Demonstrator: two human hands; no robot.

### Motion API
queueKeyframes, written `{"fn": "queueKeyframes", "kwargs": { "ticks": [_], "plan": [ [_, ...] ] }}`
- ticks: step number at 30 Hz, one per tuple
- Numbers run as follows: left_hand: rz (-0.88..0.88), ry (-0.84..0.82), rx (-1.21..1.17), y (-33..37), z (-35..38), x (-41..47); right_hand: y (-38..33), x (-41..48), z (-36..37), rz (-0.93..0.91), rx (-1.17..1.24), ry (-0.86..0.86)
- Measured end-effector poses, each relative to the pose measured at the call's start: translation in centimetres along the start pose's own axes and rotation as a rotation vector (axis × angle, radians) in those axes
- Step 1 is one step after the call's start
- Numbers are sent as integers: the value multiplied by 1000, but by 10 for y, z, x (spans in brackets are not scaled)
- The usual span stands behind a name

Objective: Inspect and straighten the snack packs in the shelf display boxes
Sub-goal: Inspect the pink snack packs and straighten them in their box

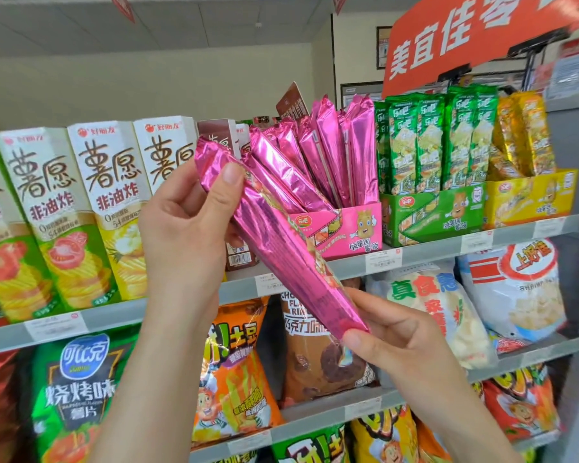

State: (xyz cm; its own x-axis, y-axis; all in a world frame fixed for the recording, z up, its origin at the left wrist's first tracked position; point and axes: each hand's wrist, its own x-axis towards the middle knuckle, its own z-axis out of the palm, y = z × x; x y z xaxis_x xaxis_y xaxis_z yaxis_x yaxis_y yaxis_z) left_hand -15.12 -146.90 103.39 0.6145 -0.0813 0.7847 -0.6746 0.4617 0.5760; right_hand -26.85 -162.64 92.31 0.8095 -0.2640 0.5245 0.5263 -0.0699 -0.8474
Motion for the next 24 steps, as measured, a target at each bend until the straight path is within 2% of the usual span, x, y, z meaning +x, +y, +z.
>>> {"fn": "queueKeyframes", "kwargs": {
  "ticks": [4,8,10,13,16,19,21,24],
  "plan": [
    [-24,26,-57,1,5,1,8,0,3,-15,16,107],
    [4,-62,-46,0,6,3,19,-2,6,-15,5,242],
    [14,-71,-19,-1,6,5,21,-4,11,-38,-93,270],
    [27,-85,-7,2,7,10,19,-7,19,-171,-349,281],
    [33,-261,84,4,3,16,13,-1,23,-268,-532,271],
    [-20,-445,142,1,-2,20,13,6,24,-344,-513,285],
    [9,-424,135,0,-2,22,14,10,24,-387,-462,311],
    [76,-297,105,2,2,27,12,16,26,-470,-391,376]
  ]
}}
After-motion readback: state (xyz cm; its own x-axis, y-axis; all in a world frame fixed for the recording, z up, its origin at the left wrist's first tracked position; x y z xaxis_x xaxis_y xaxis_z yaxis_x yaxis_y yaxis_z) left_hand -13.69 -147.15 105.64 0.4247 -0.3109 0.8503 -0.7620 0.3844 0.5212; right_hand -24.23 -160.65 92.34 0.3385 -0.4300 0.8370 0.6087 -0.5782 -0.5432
